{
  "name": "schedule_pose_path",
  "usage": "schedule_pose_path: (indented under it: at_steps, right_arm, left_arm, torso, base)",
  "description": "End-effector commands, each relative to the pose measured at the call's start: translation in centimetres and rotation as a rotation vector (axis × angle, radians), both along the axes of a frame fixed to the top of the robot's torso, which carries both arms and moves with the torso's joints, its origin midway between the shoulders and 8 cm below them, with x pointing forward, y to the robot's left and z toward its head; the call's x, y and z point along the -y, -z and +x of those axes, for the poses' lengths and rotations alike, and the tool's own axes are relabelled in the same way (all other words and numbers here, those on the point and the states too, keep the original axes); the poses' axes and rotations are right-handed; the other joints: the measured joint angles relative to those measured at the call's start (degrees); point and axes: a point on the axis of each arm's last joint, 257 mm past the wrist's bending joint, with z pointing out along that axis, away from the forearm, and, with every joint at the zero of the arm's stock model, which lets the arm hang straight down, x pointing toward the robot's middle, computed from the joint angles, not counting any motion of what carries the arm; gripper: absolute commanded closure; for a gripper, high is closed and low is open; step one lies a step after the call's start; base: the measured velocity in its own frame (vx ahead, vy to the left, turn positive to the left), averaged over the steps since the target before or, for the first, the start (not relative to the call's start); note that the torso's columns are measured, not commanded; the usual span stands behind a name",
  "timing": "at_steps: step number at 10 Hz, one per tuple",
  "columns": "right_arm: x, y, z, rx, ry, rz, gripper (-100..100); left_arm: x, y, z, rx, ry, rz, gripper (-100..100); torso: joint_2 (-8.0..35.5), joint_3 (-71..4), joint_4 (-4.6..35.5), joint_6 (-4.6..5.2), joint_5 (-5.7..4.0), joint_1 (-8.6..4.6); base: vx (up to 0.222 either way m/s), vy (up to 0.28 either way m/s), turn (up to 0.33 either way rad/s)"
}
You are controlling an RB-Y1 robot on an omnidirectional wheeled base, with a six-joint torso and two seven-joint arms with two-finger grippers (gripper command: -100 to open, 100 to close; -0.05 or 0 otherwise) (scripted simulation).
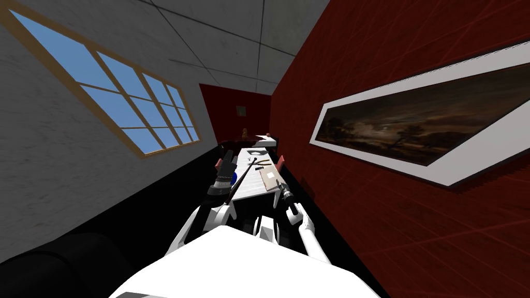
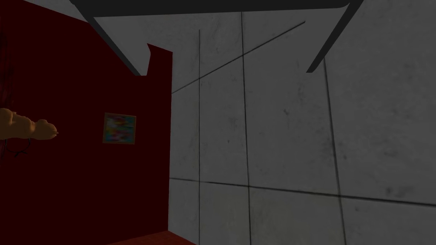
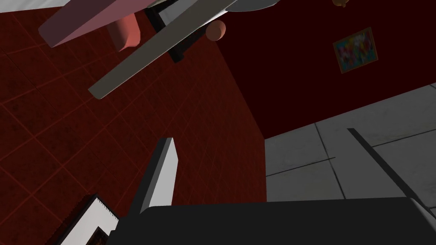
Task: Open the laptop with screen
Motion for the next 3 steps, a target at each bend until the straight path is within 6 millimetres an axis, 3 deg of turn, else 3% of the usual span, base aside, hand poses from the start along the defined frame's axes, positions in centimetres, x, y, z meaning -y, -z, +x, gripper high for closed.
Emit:
schedule_pose_path:
  at_steps: [1,3]
  right_arm:
    - [0.00,0.00,0.00,0.000,0.000,0.000,0]
    - [0.00,0.00,0.00,0.000,0.000,0.000,0]
  left_arm:
    - [0.00,0.00,0.00,0.000,0.000,0.000,0]
    - [0.00,0.00,0.00,0.000,0.000,0.000,0]
  torso:
    - [0.07,0.05,0.02,0.00,-0.01,-0.03]
    - [0.14,0.09,0.04,0.00,-0.01,-0.05]
  base:
    - [0.000,0.000,0.000]
    - [0.000,0.000,0.000]
